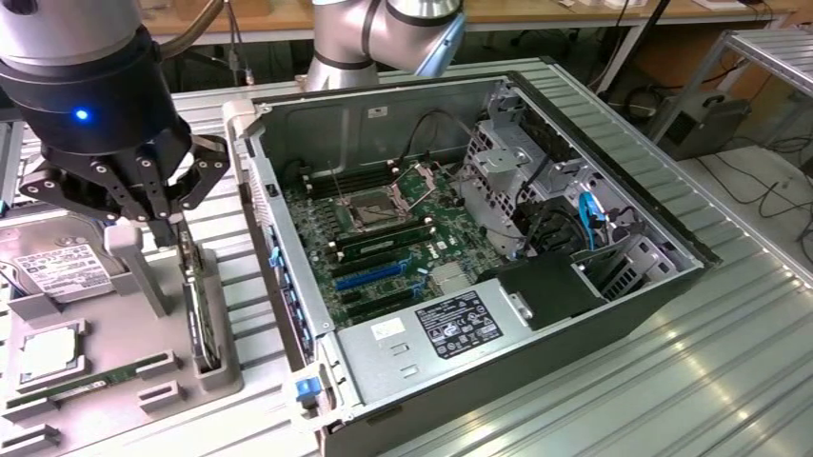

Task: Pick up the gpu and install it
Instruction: 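Reach for the gpu, then pick up the gpu and move the gpu toward the slot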

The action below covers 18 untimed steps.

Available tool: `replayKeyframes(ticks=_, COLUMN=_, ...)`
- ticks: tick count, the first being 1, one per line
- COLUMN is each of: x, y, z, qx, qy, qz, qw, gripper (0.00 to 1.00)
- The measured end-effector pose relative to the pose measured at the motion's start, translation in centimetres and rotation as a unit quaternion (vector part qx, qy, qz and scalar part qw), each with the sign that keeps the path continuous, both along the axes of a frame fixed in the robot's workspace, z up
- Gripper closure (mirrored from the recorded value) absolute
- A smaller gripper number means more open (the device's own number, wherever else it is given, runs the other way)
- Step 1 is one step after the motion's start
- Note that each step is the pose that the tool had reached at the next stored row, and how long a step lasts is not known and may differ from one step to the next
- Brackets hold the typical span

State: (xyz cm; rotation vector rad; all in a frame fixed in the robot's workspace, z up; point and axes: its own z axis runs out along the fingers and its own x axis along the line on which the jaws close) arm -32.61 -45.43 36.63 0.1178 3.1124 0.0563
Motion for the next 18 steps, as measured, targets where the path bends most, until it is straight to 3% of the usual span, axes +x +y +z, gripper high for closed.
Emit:
replayKeyframes(ticks=15, x=0.0, y=0.0, z=-0.03, qx=0.0, qy=0.0, qz=0.0, qw=1.0, gripper=0.89)
replayKeyframes(ticks=17, x=0.0, y=0.0, z=-0.03, qx=0.0, qy=0.0, qz=0.0, qw=1.0, gripper=0.76)
replayKeyframes(ticks=18, x=0.0, y=0.0, z=-0.03, qx=0.0, qy=0.0, qz=0.0, qw=1.0, gripper=0.76)
